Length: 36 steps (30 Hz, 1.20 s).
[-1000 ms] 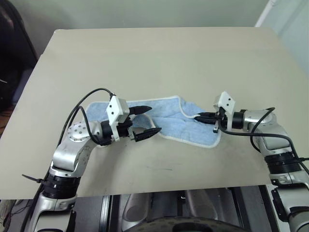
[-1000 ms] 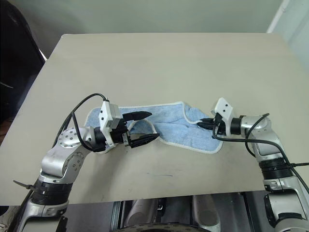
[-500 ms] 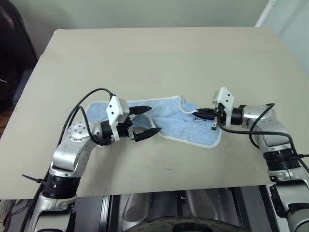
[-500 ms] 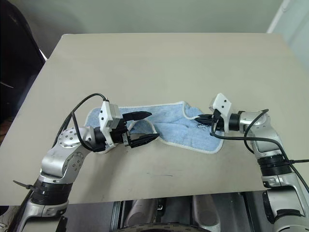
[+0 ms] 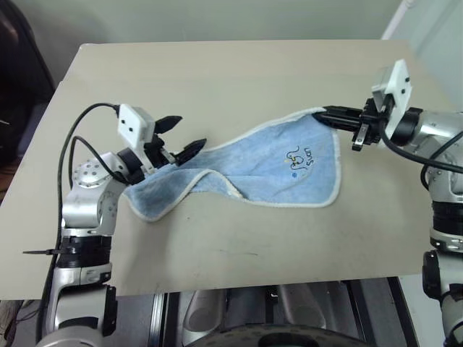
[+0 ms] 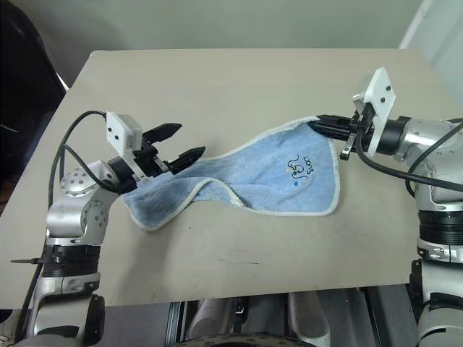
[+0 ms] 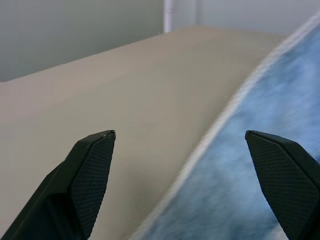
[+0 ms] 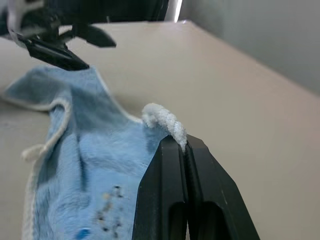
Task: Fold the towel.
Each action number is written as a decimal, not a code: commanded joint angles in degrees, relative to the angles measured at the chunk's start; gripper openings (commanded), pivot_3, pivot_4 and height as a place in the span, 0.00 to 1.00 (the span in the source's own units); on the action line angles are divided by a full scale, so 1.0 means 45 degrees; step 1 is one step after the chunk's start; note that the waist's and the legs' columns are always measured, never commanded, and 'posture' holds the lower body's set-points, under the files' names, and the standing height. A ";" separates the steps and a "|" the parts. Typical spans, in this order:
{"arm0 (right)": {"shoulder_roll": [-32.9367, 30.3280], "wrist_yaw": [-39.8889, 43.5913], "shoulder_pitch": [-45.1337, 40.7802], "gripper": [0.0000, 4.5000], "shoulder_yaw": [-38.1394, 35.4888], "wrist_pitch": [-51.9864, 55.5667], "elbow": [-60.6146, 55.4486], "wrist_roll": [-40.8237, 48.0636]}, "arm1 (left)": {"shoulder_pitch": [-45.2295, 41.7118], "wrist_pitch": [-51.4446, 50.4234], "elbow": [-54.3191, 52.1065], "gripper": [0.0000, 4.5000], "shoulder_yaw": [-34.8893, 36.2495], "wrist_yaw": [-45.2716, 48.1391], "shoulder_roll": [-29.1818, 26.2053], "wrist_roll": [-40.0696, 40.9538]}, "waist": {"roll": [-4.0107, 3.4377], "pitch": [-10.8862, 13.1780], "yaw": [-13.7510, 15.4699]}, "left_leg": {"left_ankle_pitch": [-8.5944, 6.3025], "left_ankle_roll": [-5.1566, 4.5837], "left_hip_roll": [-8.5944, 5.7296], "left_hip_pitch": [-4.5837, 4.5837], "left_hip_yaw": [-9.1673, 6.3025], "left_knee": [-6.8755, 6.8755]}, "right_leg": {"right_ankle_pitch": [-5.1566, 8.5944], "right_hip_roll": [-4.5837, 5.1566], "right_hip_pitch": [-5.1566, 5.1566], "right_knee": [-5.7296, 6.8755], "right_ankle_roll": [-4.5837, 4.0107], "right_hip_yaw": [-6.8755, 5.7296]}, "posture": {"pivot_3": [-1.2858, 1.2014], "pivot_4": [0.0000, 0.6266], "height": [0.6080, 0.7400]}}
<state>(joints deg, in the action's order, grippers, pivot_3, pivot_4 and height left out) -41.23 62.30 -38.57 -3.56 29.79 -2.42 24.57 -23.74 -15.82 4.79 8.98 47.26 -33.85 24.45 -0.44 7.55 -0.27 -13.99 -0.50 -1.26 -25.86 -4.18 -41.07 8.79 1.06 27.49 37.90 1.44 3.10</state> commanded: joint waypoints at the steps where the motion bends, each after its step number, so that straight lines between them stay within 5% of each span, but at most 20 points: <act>1: -0.0157 -0.0135 -0.0773 0.00 -0.0698 0.0295 -0.0823 0.0834 | -0.0048 0.0630 0.1093 1.00 0.0559 0.0463 -0.0480 -0.0119 | 0.0000 0.0000 -0.0020 | 0.0000 0.0000 0.0000 -0.0009 0.0002 0.0001 | 0.0000 0.0000 0.0013 0.0003 0.0000 0.0003 | 0.52 0.24 0.72; 18: -0.0866 0.0704 -0.4136 0.00 -0.1309 0.1683 -0.0730 0.3142 | -0.1553 0.1441 0.7642 1.00 0.1664 0.2440 -0.2264 -0.0267 | 0.0001 0.0000 0.0028 | -0.0004 0.0001 -0.0006 -0.0072 -0.0002 0.0004 | 0.0005 0.0001 0.0094 0.0029 -0.0009 0.0004 | 0.52 0.24 0.72; 36: -0.0890 0.0789 -0.4766 0.00 -0.1027 0.2626 -0.1594 0.4510 | -0.5114 0.2762 1.3146 1.00 0.0091 0.4093 -0.1289 -0.2499 | 0.0004 -0.0001 0.0088 | 0.0041 0.0055 -0.0009 -0.0153 0.0004 -0.0002 | 0.0007 0.0002 0.0173 0.0038 -0.0009 -0.0003 | 0.52 0.24 0.72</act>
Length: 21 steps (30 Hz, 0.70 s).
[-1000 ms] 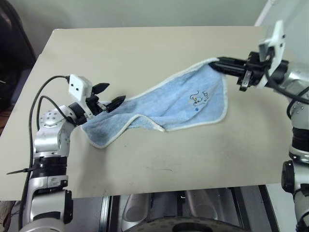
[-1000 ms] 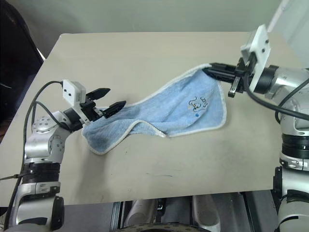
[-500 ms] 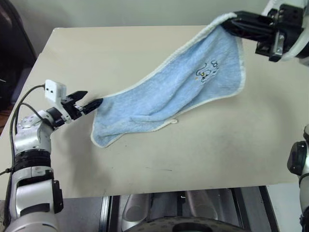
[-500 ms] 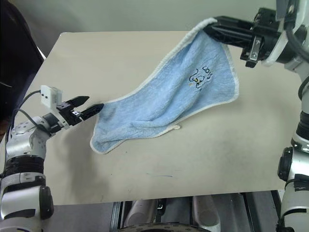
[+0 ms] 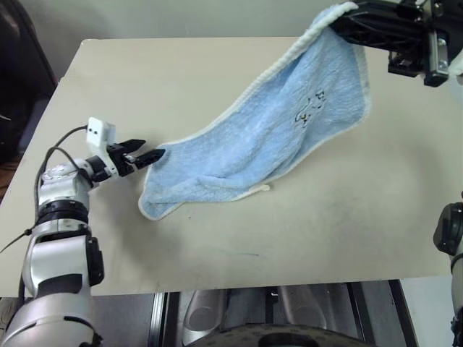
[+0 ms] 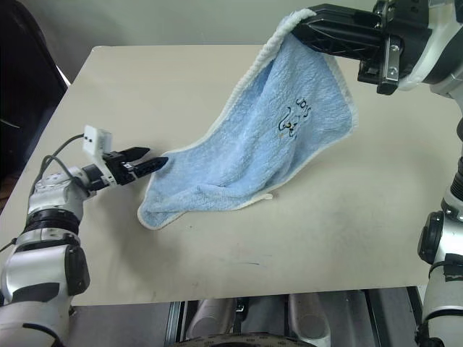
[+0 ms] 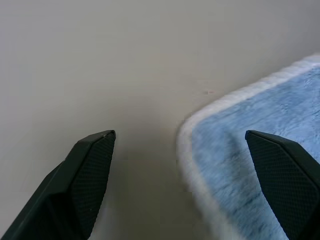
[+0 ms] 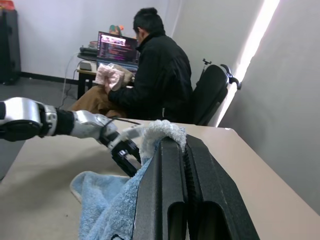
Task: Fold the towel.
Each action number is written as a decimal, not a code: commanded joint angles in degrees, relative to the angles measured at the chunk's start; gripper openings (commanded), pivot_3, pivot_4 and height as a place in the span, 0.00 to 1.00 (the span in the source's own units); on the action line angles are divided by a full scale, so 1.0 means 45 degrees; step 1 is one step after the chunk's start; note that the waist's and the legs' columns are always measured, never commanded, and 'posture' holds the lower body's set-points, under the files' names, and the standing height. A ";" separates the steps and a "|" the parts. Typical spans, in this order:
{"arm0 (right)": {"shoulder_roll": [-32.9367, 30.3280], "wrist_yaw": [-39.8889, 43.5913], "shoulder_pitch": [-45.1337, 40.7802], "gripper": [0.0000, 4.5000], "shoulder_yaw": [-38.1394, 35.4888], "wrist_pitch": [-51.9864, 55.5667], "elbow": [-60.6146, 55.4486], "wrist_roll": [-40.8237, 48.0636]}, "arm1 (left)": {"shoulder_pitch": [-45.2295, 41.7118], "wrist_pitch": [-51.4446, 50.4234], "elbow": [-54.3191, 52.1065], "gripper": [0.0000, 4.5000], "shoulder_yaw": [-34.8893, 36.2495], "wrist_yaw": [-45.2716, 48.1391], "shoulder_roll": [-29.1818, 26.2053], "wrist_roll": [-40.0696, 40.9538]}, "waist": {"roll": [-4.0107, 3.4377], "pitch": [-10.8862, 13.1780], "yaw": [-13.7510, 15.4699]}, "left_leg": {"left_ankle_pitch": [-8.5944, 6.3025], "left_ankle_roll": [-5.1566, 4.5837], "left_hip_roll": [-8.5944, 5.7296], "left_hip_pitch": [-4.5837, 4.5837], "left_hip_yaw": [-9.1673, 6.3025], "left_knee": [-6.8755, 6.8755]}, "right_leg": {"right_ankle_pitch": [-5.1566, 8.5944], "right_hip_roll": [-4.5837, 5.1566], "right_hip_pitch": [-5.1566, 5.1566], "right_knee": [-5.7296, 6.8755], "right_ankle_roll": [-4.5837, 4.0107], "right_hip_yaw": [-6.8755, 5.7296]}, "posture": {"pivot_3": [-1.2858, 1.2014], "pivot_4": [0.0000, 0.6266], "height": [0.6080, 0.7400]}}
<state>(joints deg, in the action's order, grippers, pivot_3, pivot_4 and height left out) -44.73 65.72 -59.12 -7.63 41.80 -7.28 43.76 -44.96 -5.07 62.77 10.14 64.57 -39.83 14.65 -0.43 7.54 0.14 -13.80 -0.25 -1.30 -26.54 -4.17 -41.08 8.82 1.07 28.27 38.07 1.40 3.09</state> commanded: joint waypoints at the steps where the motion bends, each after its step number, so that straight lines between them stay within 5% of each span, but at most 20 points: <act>1: -0.0127 0.0019 -0.0163 0.00 -0.0112 -0.0049 -0.0570 0.0233 | -0.0488 0.0493 0.0348 1.00 -0.0290 0.0319 0.0135 -0.0482 | 0.0000 0.0000 -0.0003 | 0.0010 0.0014 0.0000 -0.0001 0.0001 0.0000 | 0.0001 0.0000 0.0000 0.0000 0.0002 -0.0001 | 0.52 0.24 0.72; 17: -0.0396 -0.0242 0.0514 0.00 -0.0108 -0.0030 -0.1424 0.0124 | -0.1620 0.0512 0.1801 1.00 -0.1254 0.1098 0.0222 -0.2203 | 0.0001 -0.0002 0.0071 | 0.0038 -0.0039 -0.0014 0.0000 0.0004 -0.0012 | -0.0013 0.0010 -0.0013 0.0015 0.0033 0.0003 | 0.52 0.24 0.72; 21: -0.0238 -0.0622 0.0403 0.00 -0.0353 0.0221 -0.1518 0.0493 | -0.2123 -0.0811 0.1844 0.79 -0.0841 0.2574 0.0157 -0.1697 | 0.0001 -0.0002 0.0074 | 0.0040 -0.0040 -0.0018 -0.0007 0.0003 -0.0015 | -0.0010 0.0012 -0.0012 0.0014 0.0039 0.0002 | 0.52 0.24 0.72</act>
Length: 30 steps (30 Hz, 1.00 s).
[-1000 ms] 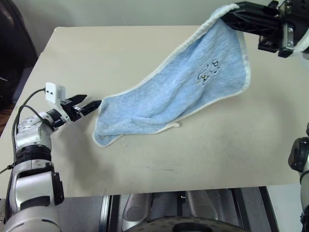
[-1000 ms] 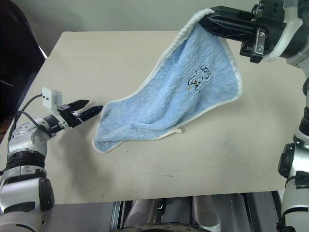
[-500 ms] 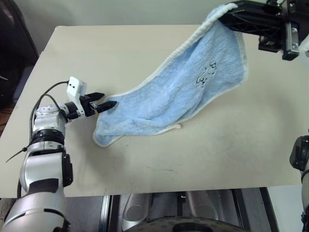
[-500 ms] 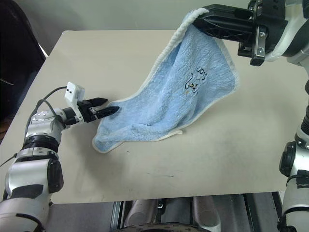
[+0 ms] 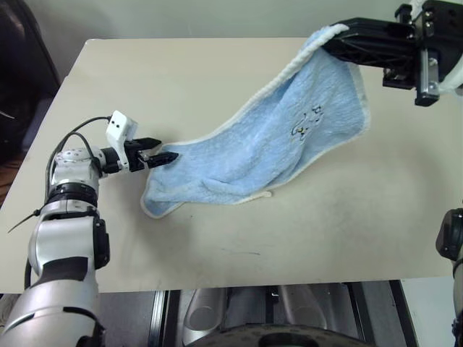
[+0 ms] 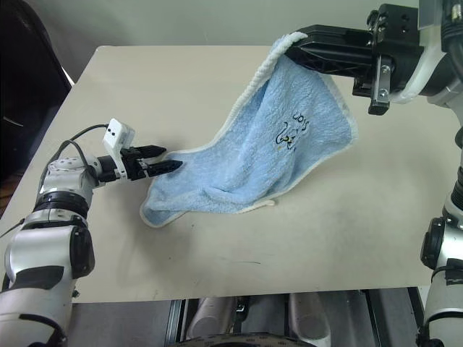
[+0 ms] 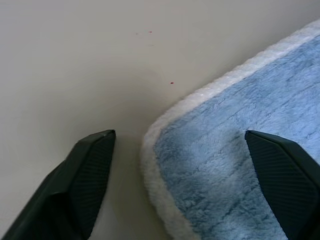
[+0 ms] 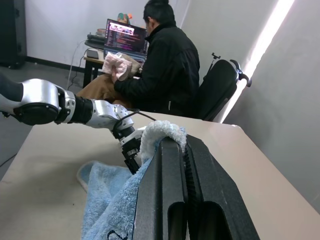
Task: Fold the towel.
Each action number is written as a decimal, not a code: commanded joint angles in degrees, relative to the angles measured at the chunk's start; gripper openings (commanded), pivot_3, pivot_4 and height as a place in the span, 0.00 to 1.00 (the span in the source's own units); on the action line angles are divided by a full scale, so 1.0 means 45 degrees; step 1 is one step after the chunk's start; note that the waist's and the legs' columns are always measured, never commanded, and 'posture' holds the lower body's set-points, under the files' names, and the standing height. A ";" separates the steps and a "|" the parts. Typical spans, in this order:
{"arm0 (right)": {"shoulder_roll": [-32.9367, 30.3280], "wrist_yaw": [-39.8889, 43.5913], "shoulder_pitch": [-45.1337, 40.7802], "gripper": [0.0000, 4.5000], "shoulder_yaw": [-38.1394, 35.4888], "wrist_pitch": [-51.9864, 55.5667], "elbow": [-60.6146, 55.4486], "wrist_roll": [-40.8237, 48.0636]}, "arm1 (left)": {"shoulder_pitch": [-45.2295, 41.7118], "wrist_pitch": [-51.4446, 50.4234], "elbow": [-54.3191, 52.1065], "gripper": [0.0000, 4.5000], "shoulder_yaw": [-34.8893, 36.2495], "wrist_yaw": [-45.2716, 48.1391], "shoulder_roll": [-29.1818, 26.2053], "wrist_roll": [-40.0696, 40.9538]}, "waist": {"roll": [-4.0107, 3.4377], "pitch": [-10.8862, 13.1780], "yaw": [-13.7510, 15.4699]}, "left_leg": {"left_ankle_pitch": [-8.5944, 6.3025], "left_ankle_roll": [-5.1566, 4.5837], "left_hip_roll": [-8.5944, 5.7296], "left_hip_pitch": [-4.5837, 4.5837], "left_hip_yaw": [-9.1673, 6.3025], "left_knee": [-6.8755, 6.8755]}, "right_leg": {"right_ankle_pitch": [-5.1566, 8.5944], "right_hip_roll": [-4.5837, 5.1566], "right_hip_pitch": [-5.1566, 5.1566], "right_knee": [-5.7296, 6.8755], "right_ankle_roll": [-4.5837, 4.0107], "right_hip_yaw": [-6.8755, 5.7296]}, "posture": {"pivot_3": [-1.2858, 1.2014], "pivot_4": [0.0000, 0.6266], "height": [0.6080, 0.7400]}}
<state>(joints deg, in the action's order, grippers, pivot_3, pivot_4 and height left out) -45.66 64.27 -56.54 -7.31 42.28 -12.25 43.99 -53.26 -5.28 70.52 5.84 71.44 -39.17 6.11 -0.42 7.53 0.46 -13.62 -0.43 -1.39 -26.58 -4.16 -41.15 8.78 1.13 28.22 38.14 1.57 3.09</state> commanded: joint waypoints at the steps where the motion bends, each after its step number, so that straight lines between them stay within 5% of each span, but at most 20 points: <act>1: -0.0031 -0.0351 -0.0178 0.00 -0.0436 0.0138 -0.0426 0.0484 | -0.0280 -0.0847 0.0107 0.72 0.0116 0.1179 -0.0012 0.0179 | 0.0000 0.0000 -0.0004 | 0.0000 0.0000 0.0000 -0.0002 0.0000 -0.0001 | 0.0000 0.0002 0.0001 -0.0001 0.0001 0.0001 | 0.52 0.24 0.72; 10: -0.0112 -0.0494 0.0162 0.00 -0.0419 -0.0055 -0.0616 0.0475 | -0.0200 -0.1311 -0.0081 0.01 0.0195 0.2000 -0.0141 0.0162 | 0.0001 0.0000 -0.0020 | 0.0018 0.0019 0.0005 -0.0110 0.0004 -0.0036 | -0.0014 0.0001 0.0090 0.0000 0.0024 -0.0002 | 0.52 0.24 0.72; 23: -0.0594 -0.0272 0.0636 0.00 -0.0390 -0.0649 0.0079 -0.0243 | -0.0578 -0.0930 -0.0650 0.01 0.1358 0.1043 -0.0133 0.1125 | 0.0002 -0.0001 -0.0014 | 0.0000 -0.0016 0.0006 -0.0140 0.0003 -0.0175 | -0.0017 0.0000 0.0081 0.0037 0.0049 -0.0004 | 0.52 0.24 0.72; 30: -0.0984 -0.0365 0.0970 0.00 -0.0803 -0.0417 -0.0346 0.0106 | 0.2106 -0.3378 -0.4997 0.01 0.0823 0.3960 -0.1452 0.2011 | 0.0001 -0.0001 -0.0167 | -0.0028 -0.0061 0.0007 -0.0158 0.0030 -0.0216 | -0.0017 0.0001 0.0102 0.0060 0.0058 0.0005 | 0.52 0.24 0.72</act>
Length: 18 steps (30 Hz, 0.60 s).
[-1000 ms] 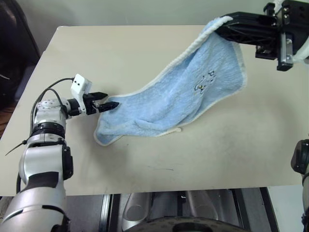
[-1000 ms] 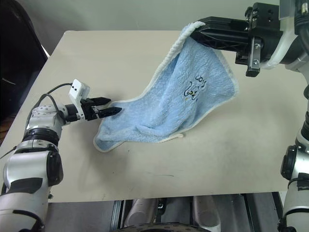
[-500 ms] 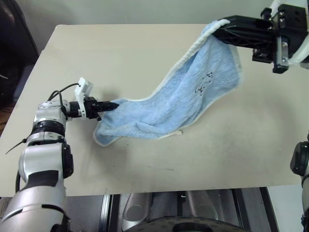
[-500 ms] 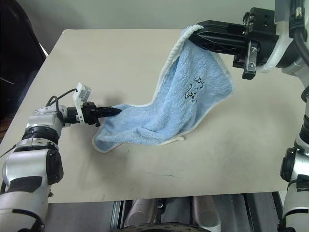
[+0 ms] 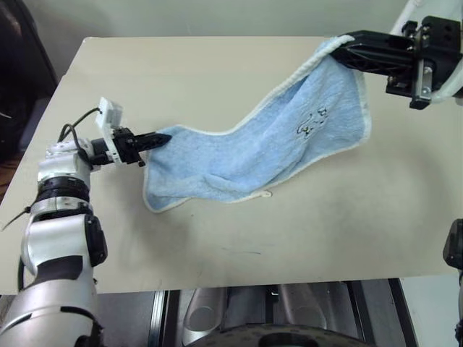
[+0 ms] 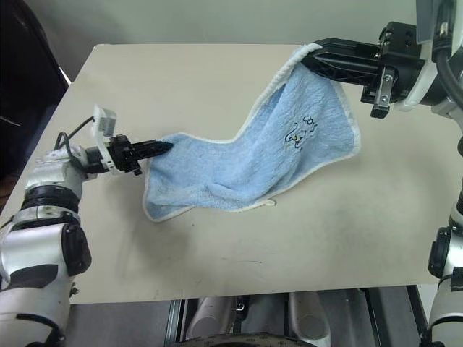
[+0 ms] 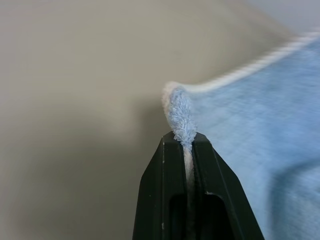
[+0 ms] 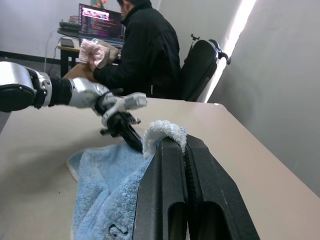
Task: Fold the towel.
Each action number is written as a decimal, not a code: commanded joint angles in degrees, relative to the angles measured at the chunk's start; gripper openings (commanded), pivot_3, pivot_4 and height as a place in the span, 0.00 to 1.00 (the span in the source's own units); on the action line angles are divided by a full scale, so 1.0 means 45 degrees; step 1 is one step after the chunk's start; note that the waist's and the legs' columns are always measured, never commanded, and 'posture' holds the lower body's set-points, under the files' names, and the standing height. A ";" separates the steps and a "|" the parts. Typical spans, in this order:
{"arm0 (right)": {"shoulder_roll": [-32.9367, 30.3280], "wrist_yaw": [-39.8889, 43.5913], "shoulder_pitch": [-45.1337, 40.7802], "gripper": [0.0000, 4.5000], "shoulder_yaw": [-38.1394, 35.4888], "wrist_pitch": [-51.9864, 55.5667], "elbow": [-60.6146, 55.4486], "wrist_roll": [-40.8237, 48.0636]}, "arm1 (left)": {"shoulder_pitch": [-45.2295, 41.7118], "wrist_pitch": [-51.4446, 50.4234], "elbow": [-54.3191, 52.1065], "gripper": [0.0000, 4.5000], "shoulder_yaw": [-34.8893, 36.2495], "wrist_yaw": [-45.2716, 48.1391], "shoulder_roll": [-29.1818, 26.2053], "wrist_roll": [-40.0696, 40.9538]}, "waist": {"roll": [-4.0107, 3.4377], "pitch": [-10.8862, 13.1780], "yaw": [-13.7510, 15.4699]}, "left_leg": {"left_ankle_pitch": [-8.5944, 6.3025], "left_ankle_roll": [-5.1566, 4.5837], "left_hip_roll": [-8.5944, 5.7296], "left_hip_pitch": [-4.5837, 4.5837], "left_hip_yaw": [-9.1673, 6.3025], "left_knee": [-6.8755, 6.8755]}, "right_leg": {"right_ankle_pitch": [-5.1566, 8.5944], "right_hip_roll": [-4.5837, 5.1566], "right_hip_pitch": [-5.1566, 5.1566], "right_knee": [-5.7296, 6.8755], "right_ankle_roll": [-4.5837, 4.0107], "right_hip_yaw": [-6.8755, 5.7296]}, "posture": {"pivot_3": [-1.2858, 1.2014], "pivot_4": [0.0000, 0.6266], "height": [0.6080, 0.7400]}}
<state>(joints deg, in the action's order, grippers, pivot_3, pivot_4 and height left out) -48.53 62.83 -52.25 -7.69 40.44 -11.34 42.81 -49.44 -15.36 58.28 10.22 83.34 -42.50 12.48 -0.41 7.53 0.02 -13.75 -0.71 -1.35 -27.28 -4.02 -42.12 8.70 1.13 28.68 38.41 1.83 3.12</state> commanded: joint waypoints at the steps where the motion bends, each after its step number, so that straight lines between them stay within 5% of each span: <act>1: -0.0382 -0.0109 0.0087 0.00 -0.0794 0.0085 -0.0695 0.0487 | 0.1936 -0.1363 -0.3240 0.01 -0.0181 0.1443 -0.0938 0.0723 | 0.0000 0.0000 -0.0109 | 0.0005 0.0008 0.0000 0.0004 0.0016 0.0000 | 0.0007 -0.0002 0.0007 0.0014 -0.0001 0.0013 | 0.52 0.24 0.72; 7: -0.0189 -0.0738 0.0727 0.00 -0.0983 0.0396 -0.1555 0.1016 | 0.6425 0.0023 -0.7982 0.01 -0.0359 0.1295 -0.1939 0.0714 | 0.0009 -0.0005 -0.0144 | -0.0017 -0.0015 -0.0002 0.0037 0.0023 -0.0003 | 0.0074 0.0000 0.0012 0.0097 -0.0015 0.0032 | 0.52 0.24 0.72; 11: 0.0043 -0.1006 0.1015 0.00 -0.0760 0.0212 -0.1634 0.0882 | 0.7122 0.0075 -0.8599 0.01 -0.0242 0.0564 -0.1305 0.1326 | 0.0009 -0.0006 -0.0003 | -0.0127 -0.0107 -0.0004 0.0081 -0.0003 -0.0005 | 0.0075 0.0002 -0.0015 0.0134 -0.0043 0.0029 | 0.52 0.24 0.72; 18: 0.0259 -0.1184 0.1237 0.00 -0.0575 0.0079 -0.1779 0.0796 | 0.7466 0.0570 -0.8940 0.49 0.0175 -0.0353 -0.0721 0.1991 | 0.0011 -0.0008 -0.0044 | -0.0128 -0.0083 0.0000 0.0079 -0.0008 -0.0005 | 0.0053 0.0001 -0.0003 0.0140 -0.0076 0.0024 | 0.52 0.24 0.72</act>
<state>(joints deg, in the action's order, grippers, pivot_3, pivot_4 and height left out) -47.37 58.11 -46.46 -9.75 41.76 -17.59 46.34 -16.49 -14.98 19.13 8.90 82.85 -45.66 20.70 -0.36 7.49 -0.18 -14.33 -1.07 -1.34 -26.94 -4.06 -42.13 8.94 1.12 28.67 39.04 1.49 3.22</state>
